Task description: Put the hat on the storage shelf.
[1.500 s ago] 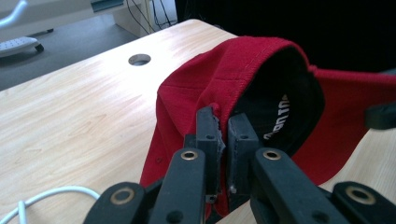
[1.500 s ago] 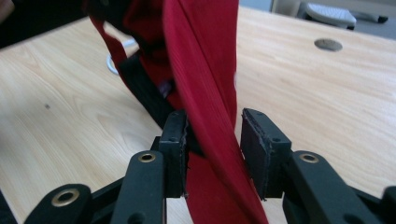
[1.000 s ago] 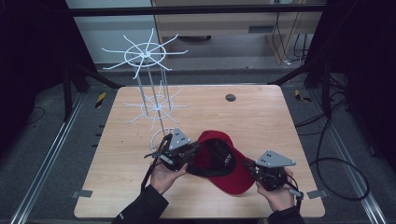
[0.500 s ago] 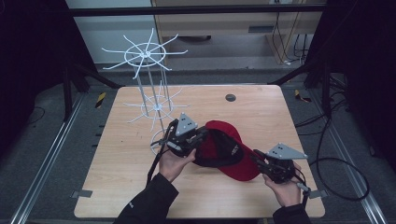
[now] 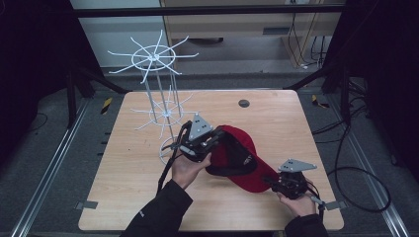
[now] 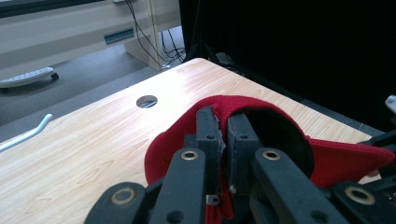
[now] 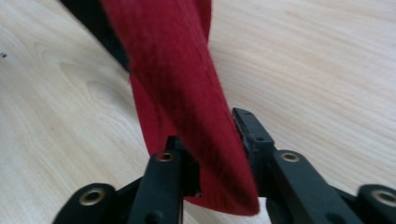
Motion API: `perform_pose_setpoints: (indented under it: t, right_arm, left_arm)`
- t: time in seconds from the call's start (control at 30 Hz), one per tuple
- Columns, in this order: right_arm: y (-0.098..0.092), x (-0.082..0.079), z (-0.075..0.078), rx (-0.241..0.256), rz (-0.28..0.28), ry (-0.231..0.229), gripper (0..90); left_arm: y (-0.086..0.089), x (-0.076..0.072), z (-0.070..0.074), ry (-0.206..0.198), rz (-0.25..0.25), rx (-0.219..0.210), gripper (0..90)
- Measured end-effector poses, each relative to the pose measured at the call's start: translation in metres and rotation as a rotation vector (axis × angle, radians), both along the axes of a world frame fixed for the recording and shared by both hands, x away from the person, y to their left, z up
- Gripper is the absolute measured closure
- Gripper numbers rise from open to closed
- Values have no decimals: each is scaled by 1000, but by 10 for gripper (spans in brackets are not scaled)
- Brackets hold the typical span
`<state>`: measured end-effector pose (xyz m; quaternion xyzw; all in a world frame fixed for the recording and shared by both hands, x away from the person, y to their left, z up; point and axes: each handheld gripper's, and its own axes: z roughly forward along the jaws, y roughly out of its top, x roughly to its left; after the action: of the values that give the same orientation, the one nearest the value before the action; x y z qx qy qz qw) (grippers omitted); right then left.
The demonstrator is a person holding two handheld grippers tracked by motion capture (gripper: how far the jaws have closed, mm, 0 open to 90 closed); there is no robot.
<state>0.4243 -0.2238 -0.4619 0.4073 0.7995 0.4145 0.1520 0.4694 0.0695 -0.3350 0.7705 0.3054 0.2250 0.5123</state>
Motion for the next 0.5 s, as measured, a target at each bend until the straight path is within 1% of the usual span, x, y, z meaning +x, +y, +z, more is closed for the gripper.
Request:
perform_pose_setpoints:
  t: [0.03,0.07,0.13,0.2,0.23,0.27,0.33,0.37,0.47,0.5]
  right_arm:
    - [0,0,2,3,11,11,820]
    - [1,1,4,-13,10,-9,827]
    - [4,-1,8,-111,-32,-75,830]
    - [3,-1,12,-157,-70,-122,825]
    - [3,-1,13,-169,-85,-143,821]
    - [2,-2,14,-193,-111,-177,812]
    - [1,-2,14,-225,-142,-209,798]
    - [0,-2,14,-229,-148,-209,791]
    - [1,-3,10,-234,-140,-186,781]
    - [2,-3,10,-236,-135,-198,781]
  left_arm:
    - [0,0,1,-1,-1,-5,855]
    - [0,0,2,-4,-3,-8,855]
    - [0,-2,3,-10,-7,-5,855]
    - [0,-4,3,-15,-17,0,854]
    - [0,-6,2,-17,-23,0,854]
    - [1,-7,0,-16,-26,3,854]
    - [4,-10,-7,-6,-34,19,854]
    - [7,-11,-11,2,-36,24,854]
    - [14,-13,-25,26,-35,40,854]
    - [17,-13,-30,37,-33,38,853]
